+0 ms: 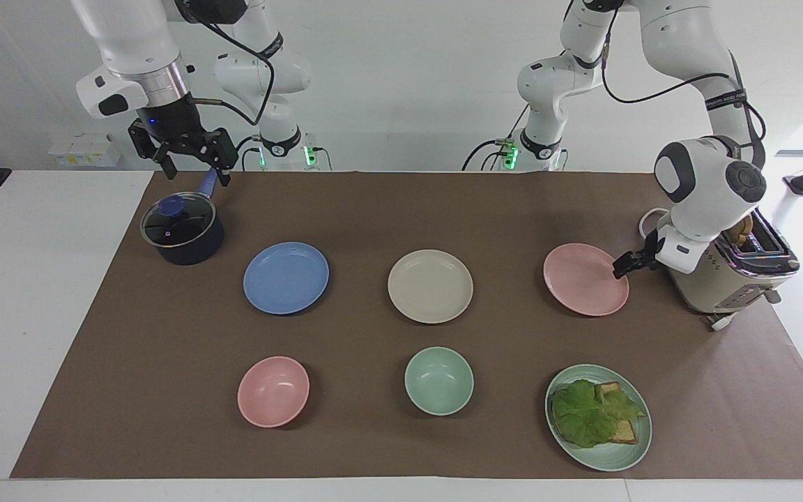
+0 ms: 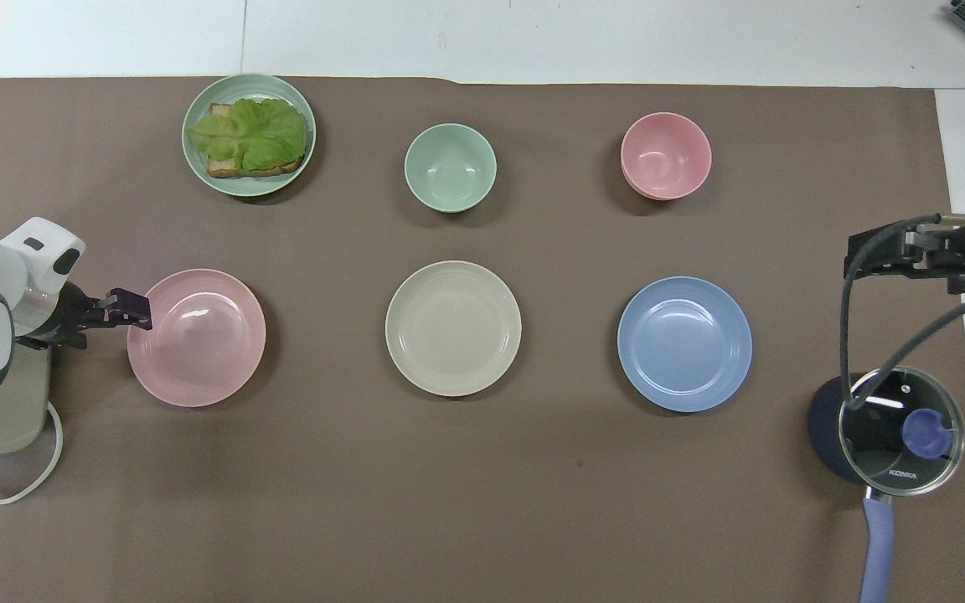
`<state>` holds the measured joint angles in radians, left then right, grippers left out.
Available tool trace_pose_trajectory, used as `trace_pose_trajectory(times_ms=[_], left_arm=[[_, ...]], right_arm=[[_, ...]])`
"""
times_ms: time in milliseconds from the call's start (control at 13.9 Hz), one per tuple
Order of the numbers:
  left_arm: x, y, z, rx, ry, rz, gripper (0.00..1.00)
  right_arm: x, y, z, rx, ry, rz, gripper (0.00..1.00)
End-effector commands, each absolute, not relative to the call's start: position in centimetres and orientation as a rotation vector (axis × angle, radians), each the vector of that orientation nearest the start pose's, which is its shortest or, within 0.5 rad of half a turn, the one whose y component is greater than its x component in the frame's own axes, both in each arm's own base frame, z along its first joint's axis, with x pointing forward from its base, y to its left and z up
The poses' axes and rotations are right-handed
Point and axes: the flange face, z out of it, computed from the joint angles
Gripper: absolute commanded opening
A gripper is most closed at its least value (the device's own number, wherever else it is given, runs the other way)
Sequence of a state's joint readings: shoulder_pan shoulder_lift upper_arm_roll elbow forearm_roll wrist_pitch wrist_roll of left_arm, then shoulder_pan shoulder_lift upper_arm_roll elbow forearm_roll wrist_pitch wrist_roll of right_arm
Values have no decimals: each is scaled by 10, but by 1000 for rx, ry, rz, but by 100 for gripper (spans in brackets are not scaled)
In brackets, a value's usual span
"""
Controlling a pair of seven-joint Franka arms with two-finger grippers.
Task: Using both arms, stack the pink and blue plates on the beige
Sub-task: 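Grasp the pink plate rim with the left gripper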
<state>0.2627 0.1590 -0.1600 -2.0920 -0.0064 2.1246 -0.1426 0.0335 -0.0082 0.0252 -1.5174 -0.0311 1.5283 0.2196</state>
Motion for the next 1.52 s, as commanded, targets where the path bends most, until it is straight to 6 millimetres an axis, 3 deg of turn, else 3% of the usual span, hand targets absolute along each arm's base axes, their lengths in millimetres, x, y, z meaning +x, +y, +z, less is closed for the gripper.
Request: trace_pose_trajectory(times_ms=[0,216,289,433,505,722,1010,1299,1443], left_arm=[[533,57,329,-3097,-553,216,100],[518,49,323,-3062,-663,258,100],[518,48,323,-3060,-679,261,87],[518,48,324,-3060,-677,263,35],[518,47,324,-3060,-674,268,20],[515,45,323,-3054,-668,308,0],[518,45,330,-3050,-641,381,0],[533,36,372,-3081,-656,469,0],[542,-1,403,-3125,-609,513,0]], right_arm=[[541,26,653,-3147,278,-31,100],[541,27,653,-3148,275,-31,100],[541,27,653,-3148,275,-31,100],[541,26,653,-3148,273,-31,100],[541,27,653,-3148,270,-31,100],[541,27,652,-3148,273,-29,100],[541,28,651,-3148,278,-29,100],[541,28,651,-3148,275,-29,100],[541,27,651,-3146,277,-28,100]])
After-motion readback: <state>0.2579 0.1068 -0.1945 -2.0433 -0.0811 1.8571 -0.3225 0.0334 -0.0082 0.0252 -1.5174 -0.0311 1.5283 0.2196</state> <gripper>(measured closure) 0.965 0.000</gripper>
